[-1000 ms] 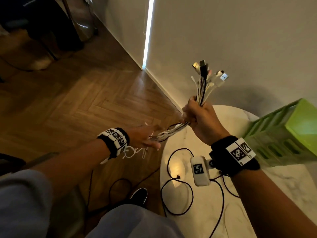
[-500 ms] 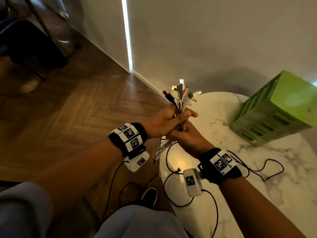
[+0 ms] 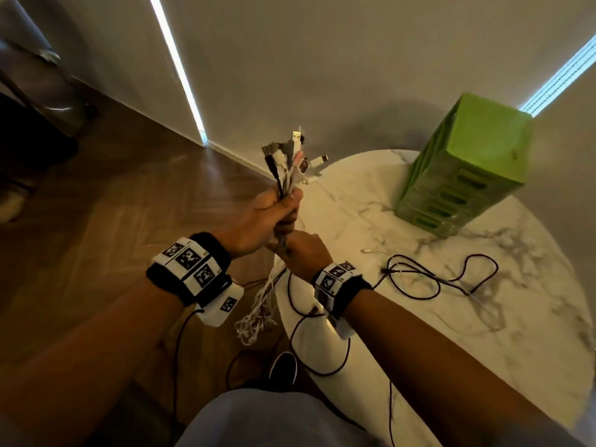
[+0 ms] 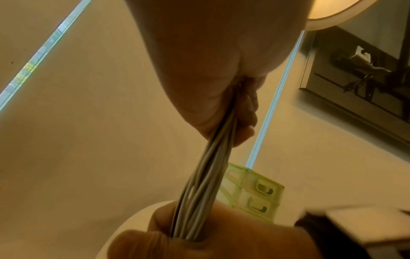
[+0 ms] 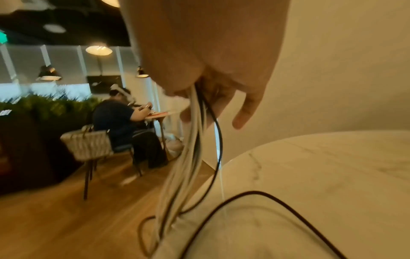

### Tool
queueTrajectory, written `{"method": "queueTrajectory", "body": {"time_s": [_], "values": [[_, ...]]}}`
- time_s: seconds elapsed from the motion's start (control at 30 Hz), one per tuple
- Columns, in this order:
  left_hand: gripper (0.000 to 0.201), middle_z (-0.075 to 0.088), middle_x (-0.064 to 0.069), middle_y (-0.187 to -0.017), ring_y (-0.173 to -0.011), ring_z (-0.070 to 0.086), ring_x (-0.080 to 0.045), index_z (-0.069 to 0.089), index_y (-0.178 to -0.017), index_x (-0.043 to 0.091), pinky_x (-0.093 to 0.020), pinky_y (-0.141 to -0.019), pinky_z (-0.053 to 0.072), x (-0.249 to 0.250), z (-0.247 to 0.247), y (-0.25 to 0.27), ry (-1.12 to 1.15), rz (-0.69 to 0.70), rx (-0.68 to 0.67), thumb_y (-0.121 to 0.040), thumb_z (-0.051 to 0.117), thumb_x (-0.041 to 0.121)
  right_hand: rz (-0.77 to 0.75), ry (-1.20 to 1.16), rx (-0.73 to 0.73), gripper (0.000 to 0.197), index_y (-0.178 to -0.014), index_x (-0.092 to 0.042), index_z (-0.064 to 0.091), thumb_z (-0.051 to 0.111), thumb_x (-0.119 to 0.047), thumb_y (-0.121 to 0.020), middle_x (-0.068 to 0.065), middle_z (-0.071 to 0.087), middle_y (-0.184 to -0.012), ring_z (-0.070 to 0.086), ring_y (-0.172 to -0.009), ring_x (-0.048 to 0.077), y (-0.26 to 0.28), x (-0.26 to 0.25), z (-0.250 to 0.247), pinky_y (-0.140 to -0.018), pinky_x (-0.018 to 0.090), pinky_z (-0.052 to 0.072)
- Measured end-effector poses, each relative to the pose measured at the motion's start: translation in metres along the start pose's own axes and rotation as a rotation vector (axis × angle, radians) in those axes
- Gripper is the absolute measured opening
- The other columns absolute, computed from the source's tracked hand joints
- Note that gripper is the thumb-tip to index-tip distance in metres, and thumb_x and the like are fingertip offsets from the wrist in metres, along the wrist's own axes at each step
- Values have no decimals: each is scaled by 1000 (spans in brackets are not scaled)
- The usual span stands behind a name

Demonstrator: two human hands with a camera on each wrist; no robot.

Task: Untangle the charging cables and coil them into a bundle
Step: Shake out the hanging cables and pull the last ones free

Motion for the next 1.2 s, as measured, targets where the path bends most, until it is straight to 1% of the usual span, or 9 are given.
{"method": "queueTrajectory", "body": {"time_s": [0.07,0.13,0.2,0.43,0.67,0.83,0.97,1.07,1.2], "values": [[26,30,0,-68,-60,29,-13,40,-84,14,-21,-57,34,-3,2,-6,35,0,50,-109,34,21,-71,-231,-131,28,-109,-6,56,63,-31,-98,17,61,-99,57,-85,30,2,-3,6,-74,47,49],[26,29,1,-67,-58,28,-11,39,-84,16,-21,-56,33,-7,8,-14,51,-11,56,-109,35,21,-89,-309,-220,70,-142,-9,41,75,-37,-88,16,51,-138,51,-120,28,13,3,11,-102,42,46],[24,30,4,-66,-57,29,-10,40,-87,16,-21,-55,34,-11,18,-24,48,-24,28,-110,35,22,-12,-323,-188,90,-153,-16,29,78,-45,-83,10,37,-152,40,-134,23,28,27,4,-111,36,38],[15,28,5,-65,-54,25,-10,47,-97,16,-25,-50,26,-21,71,-67,182,-50,-14,-106,48,28,473,-347,236,26,-114,-7,63,69,-20,-93,12,57,-117,63,-101,26,119,178,-58,-83,23,46],[31,27,7,-60,-49,27,-11,36,-79,22,-28,-52,33,-33,125,-91,207,-117,-90,-108,42,31,906,-511,203,28,-115,-15,57,60,-33,-95,13,66,-119,60,-109,32,176,255,-41,-93,38,46],[31,39,1,-61,-48,39,-16,38,-82,18,-31,-54,37,-48,136,-91,331,-206,-17,-108,41,35,792,-530,112,27,-95,-14,61,55,-40,-90,-1,61,-85,57,-81,19,163,247,-23,-90,39,52],[30,44,2,-61,-44,31,-10,40,-83,19,-24,-48,30,-60,137,-91,388,-237,63,-108,41,36,731,-496,97,26,-84,-7,61,49,-23,-100,16,64,-85,61,-86,33,163,252,-27,-72,38,46],[30,42,4,-59,-43,26,-8,41,-82,20,-22,-45,28,-69,140,-92,430,-251,96,-108,41,36,755,-629,269,20,-88,-13,54,49,-26,-102,14,66,-90,69,-88,34,174,261,-53,-86,47,53],[33,33,8,-54,-45,28,-8,39,-77,23,-24,-49,25,-86,152,-94,580,-303,157,-108,41,34,598,-1014,634,12,-97,-11,51,46,-16,-106,11,60,-81,65,-74,24,188,238,-120,-76,35,56]]}}
Point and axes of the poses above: each hand's wrist, its own y-axis away from the middle knuckle, its own z-axis out of the palm, x = y × z, the point moved 8 cm from there along -y, towards the middle knuckle
